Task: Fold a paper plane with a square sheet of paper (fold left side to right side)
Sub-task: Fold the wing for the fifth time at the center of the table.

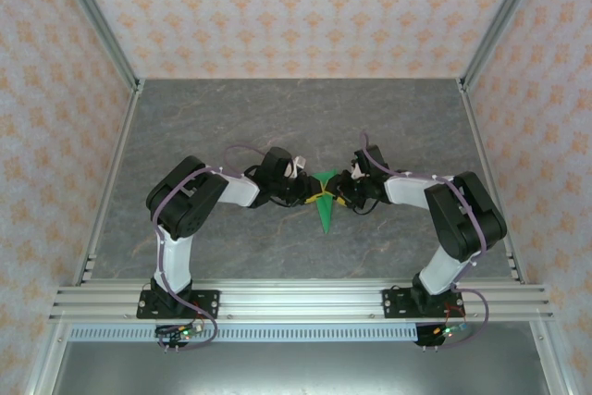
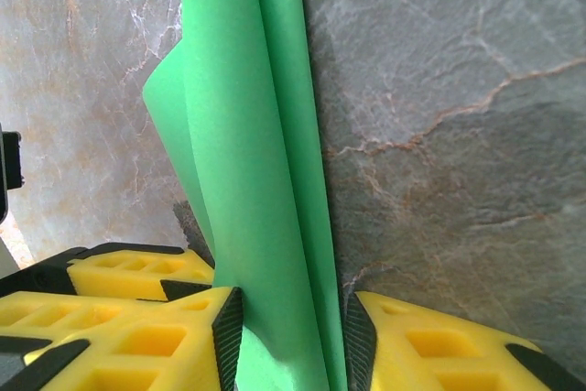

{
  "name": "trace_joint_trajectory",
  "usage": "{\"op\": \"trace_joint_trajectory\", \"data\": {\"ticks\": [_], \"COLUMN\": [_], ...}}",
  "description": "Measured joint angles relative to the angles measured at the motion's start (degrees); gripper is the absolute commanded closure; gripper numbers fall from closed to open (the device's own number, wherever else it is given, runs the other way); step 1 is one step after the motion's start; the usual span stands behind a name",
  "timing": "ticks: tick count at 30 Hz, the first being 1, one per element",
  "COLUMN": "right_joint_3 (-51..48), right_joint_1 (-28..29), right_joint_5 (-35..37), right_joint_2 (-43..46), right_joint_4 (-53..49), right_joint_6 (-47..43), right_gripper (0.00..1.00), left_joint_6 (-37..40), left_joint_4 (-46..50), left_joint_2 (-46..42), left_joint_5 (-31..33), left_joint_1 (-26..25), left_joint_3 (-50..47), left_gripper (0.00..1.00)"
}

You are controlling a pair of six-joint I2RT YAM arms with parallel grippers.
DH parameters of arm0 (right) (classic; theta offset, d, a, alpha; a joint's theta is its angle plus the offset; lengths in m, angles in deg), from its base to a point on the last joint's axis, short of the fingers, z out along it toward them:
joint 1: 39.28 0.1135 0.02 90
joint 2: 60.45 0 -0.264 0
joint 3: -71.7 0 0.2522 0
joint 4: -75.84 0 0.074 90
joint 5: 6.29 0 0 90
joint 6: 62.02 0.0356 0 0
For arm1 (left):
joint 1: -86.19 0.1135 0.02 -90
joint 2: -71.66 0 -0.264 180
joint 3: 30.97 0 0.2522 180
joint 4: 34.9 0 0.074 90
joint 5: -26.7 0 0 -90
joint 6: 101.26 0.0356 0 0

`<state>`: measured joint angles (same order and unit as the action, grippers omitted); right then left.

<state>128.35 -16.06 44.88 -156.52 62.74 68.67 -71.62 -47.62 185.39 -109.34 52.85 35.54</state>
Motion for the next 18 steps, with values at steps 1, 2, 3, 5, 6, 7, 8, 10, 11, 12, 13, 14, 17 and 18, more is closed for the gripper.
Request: {"op": "trace_joint_trajectory", "data": {"ticks": [1, 2, 3, 5, 6, 7, 8, 10, 11, 12, 13, 14, 17, 18], "right_joint_3": [0.0, 0.0, 0.0, 0.0, 0.0, 0.0, 0.0, 0.0, 0.0, 0.0, 0.0, 0.0, -0.2, -0.4], "right_joint_1": [0.0, 0.0, 0.0, 0.0, 0.0, 0.0, 0.0, 0.0, 0.0, 0.0, 0.0, 0.0, 0.0, -0.3], "right_joint_5": [0.0, 0.0, 0.0, -0.1, -0.1, -0.1, -0.1, -0.2, -0.1, -0.1, -0.1, -0.1, 0.3, 0.5], "right_joint_2": [0.0, 0.0, 0.0, 0.0, 0.0, 0.0, 0.0, 0.0, 0.2, 0.2, 0.3, 0.5, 1.5, 2.0], "right_joint_4": [0.0, 0.0, 0.0, 0.0, 0.0, 0.0, 0.0, 0.1, 0.1, 0.1, 0.2, 0.2, 0.2, 0.2], "right_joint_6": [0.0, 0.0, 0.0, 0.0, 0.0, 0.0, 0.0, 0.0, 0.0, 0.0, 0.0, 0.0, 0.0, 0.0], "right_gripper": [0.6, 0.6, 0.6, 0.6, 0.6, 0.6, 0.6, 0.59, 0.59, 0.58, 0.57, 0.57, 0.53, 0.52], "left_joint_6": [-0.1, -0.1, -0.2, -0.3, -0.3, -0.2, -0.2, -0.2, -0.2, -0.1, 0.0, 0.0, 0.0, 0.0], "left_joint_4": [0.0, 0.0, 0.0, 0.0, 0.0, 0.0, 0.0, 0.0, 0.0, 0.0, 0.0, 0.0, 0.1, 0.1], "left_joint_2": [0.0, 0.0, 0.0, 0.0, 0.0, 0.0, 0.0, 0.0, 0.0, 0.0, 0.0, 0.0, 0.0, 0.0], "left_joint_5": [0.0, 0.0, 0.0, 0.2, 0.2, 0.2, 0.3, 0.5, 0.6, 0.7, 1.0, 1.2, 1.5, 1.6], "left_joint_1": [0.0, 0.0, 0.0, 0.0, 0.0, 0.0, 0.0, 0.0, 0.0, 0.0, 0.0, 0.0, 0.0, 0.0], "left_joint_3": [0.0, 0.1, 0.1, 0.1, 0.1, 0.1, 0.1, 0.1, 0.1, 0.1, 0.1, 0.1, 0.1, 0.1], "left_gripper": [0.85, 0.87, 0.88, 0.91, 0.93, 0.94, 0.95, 0.97, 0.98, 0.99, 1.0, 1.0, 1.0, 1.0]}}
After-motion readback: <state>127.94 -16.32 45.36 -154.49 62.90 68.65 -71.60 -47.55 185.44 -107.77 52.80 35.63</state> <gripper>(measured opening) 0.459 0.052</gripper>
